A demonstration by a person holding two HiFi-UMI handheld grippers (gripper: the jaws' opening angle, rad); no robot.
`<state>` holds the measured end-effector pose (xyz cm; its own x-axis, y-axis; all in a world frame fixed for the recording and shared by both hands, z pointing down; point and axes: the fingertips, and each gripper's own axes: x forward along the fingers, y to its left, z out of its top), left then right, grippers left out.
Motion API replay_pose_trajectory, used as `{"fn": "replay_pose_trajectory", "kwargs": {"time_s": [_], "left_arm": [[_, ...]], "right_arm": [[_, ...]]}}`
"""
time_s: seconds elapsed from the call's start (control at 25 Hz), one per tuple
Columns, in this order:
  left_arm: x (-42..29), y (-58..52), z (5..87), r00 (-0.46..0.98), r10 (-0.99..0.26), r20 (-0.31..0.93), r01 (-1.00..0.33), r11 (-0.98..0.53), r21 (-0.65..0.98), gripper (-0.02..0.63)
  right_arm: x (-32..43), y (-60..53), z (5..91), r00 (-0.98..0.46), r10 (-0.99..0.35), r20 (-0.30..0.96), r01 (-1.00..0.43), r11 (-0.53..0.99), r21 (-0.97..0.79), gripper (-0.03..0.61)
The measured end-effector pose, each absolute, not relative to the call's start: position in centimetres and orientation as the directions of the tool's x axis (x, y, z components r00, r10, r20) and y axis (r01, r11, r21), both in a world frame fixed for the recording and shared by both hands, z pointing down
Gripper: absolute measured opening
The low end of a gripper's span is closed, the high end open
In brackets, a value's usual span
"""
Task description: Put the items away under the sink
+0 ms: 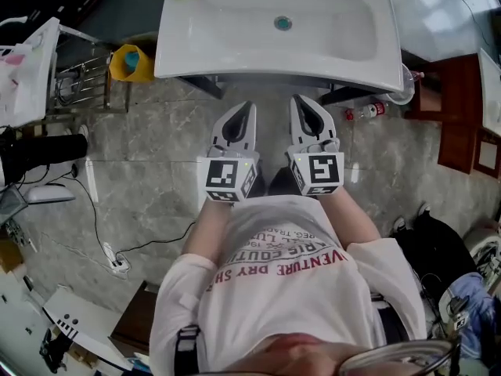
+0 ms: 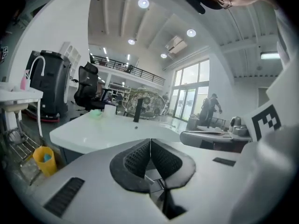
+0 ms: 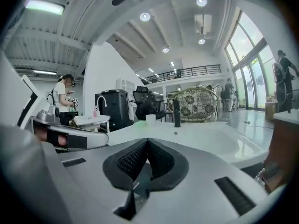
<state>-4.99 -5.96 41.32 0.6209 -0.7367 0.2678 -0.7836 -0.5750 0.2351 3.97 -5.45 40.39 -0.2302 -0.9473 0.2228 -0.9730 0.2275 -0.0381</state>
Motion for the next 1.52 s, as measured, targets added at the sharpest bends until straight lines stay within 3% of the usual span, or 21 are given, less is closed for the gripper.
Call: {"fn": "replay_pose_trajectory", "kwargs": {"time_s": [0.28,0.48,0.84,1.52], "left_arm": [[-2.7,-4.7,28.3,0.647,-0.734,0.206,-0.762,-0.616,0.199,0.023],[-1.9,-3.1,23.5,0.656,-0.735,0.168,-0.754,-0.634,0.172,0.023],[-1.3,-2.6,20.0,0.675,-0.727,0.126,-0.737,-0.663,0.128,0.023],[-0.5,-2.8,18.8,0.671,-0.734,0.109,-0.741,-0.657,0.136,0.023]], "right_arm": [[6.5,-3.3,28.3,-0.204,-0.963,0.173,-0.979,0.202,-0.033,0.025],[6.9,-1.4,23.5,-0.199,-0.971,0.133,-0.980,0.196,-0.030,0.025],[9.1,-0.9,20.3,-0.129,-0.986,0.103,-0.991,0.125,-0.045,0.025],[10.2,-0.3,19.8,-0.123,-0.986,0.109,-0.992,0.120,-0.031,0.025]]}}
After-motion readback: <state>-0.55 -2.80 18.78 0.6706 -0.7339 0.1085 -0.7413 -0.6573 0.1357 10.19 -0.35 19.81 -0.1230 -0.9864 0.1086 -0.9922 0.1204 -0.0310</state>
